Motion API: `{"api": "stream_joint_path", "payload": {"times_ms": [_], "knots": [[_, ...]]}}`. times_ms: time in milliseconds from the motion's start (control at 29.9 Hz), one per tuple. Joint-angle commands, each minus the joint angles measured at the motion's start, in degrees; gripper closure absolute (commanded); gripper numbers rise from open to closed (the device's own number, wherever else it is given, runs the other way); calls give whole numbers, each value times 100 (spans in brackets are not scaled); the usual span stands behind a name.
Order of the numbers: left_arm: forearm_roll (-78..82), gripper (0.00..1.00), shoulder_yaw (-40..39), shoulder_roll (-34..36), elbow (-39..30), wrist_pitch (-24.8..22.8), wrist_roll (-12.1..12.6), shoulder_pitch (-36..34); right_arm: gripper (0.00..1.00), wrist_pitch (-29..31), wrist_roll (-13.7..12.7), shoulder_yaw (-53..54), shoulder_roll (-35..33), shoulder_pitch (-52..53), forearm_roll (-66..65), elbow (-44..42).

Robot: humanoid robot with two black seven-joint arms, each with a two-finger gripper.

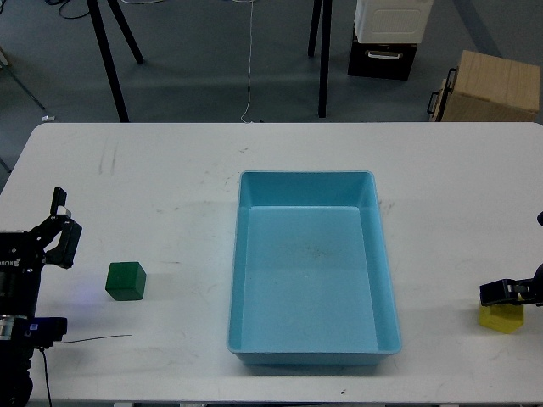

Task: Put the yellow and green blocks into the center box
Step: 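Lower the right gripper onto the yellow cube and grasp it, then carry the yellow cube into the blue tray and release it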

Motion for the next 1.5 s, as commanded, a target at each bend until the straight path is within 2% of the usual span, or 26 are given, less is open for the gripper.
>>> {"api": "stream_joint_path", "payload": {"times_ms": [0, 67, 267, 434, 601, 701, 768, 835, 935, 1035, 1102, 1169, 1236, 1269, 1303, 1336, 1470], "knots": [[-1, 0, 3, 3, 1, 0, 0, -7, 55, -48, -112, -26, 62, -117, 10, 9], [-1, 0, 3, 3, 1, 0, 0, -7, 66, -48, -183, -26, 53, -170, 1, 53], [-1, 0, 12, -5, 1, 0, 0, -7, 81, -56, -183, 0, 35, -205, 10, 71], [-1, 0, 12, -6, 1, 0, 0, 2, 98, -100, -183, 210, 18, -205, 36, 124], [-1, 0, 12, -6, 1, 0, 0, 11, 99, -118, -131, 1290, 18, -162, 456, 413], [-1, 0, 12, -14, 1, 0, 0, -7, 99, -65, -69, 2098, 132, -56, 1824, 423], [-1, 0, 38, -23, 1, 0, 0, -24, 99, -39, -51, 2285, 569, 267, 2818, 291], [8, 0, 143, -23, 1, 0, -8, -42, 99, -30, -51, 2032, 1245, 794, 3453, -42], [17, 0, 179, -14, 1, 0, -17, -42, 99, -100, -51, 1198, 2115, 1366, 3543, -490], [35, 0, 179, -6, 1, 0, -17, -33, 99, -109, -60, 722, 3082, 1482, 3508, -1061], [35, 0, 179, -6, 1, 0, -17, -33, 99, -161, -69, 633, 3453, 1447, 3368, -1281], [35, 0, 179, -14, 1, 0, -17, -33, 92, -241, -78, 528, 3717, 1395, 3087, -1440], [35, 0, 179, -14, 1, 0, -26, -33, 77, -302, -78, 388, 3954, 1368, 2841, -1546], [43, 0, 179, -23, 1, 0, -26, -24, 66, -363, -78, 335, 4008, 1359, 2796, -1581], [35, 0, 179, -23, 1, 0, -26, -24, 41, -407, -78, 308, 4008, 1359, 2787, -1590], [43, 0, 179, -23, 1, 0, -26, -24, 3, -425, -86, 308, 4008, 1350, 2787, -1599], [43, 0, 188, -32, 1, 0, -26, -16, 0, -417, -86, 369, 3886, 1342, 2822, -1590]]}}
